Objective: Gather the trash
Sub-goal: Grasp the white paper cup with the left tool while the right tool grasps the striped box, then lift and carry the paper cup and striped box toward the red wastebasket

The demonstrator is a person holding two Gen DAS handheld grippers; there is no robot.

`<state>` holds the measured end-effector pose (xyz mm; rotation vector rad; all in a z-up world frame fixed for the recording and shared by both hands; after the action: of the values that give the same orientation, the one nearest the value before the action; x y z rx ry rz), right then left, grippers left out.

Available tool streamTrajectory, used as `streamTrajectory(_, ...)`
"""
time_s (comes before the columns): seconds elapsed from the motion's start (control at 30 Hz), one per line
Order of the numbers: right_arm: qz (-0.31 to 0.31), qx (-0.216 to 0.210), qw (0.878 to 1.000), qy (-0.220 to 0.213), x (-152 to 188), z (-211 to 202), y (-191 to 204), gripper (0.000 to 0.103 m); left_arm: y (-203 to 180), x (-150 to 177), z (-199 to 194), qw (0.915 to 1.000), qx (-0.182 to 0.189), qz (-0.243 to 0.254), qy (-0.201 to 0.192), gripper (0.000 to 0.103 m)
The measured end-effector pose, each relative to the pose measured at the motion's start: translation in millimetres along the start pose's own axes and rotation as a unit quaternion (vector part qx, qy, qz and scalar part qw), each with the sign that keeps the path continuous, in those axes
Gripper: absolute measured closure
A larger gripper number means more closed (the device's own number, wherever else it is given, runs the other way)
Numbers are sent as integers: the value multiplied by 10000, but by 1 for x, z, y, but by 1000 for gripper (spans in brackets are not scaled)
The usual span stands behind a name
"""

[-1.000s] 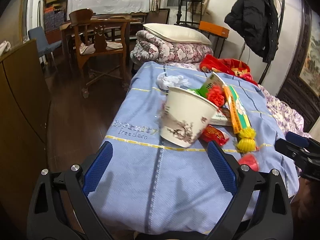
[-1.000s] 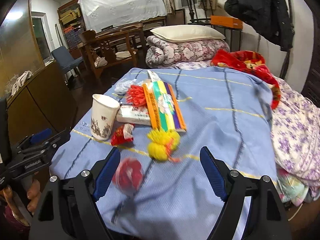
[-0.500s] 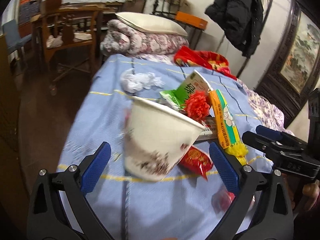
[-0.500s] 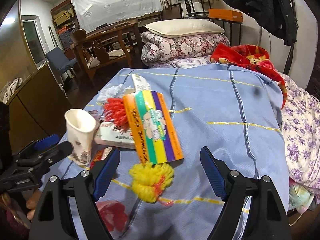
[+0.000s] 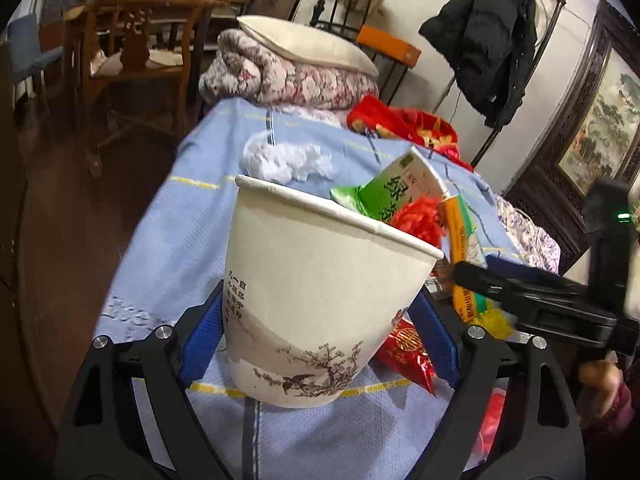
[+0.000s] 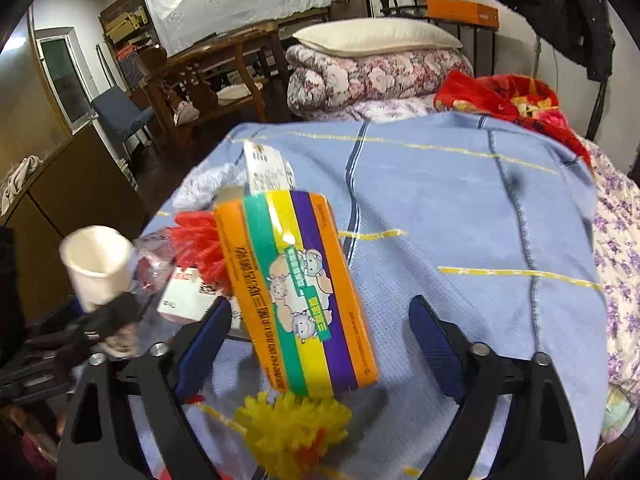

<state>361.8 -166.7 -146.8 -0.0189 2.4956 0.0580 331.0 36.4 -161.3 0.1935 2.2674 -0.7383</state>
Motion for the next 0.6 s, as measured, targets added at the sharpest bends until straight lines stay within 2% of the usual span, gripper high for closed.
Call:
streamTrajectory(0.03,42,-120,9999,91,0,3,0,45,-2,0,-5,10000,17,-9,-35,20)
streamTrajectory(0.07,163,-203,9997,43,2,-1,-3,50,-4,-1,-10,10000,27,-13,-69,20)
streamTrajectory(0.1,241,-258,9993,-81,2,-8,-4,63,-5,-2,-15,9999,27,-1,-107,20)
streamTrajectory(0.3,260,-234,9976,-593,0,-64,-8,63,-30,-9,-48,9991,-23,200,-370,20)
streamTrajectory(0.6,424,-298,9908,-1254,21,-161,-33,62,-97,-3,-99,9959,45,628,-649,20)
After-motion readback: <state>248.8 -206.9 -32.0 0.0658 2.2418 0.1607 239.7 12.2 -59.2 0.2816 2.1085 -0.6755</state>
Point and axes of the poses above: each gripper's, at about its wrist camera, not at the fingertips, and z roughly the way its jaws point, y to its left, x to its underside, the point moved 1 cm from there along z, roughly the way its jaws point, and after that the axes turned 13 degrees about x, right-handed, at the moved point
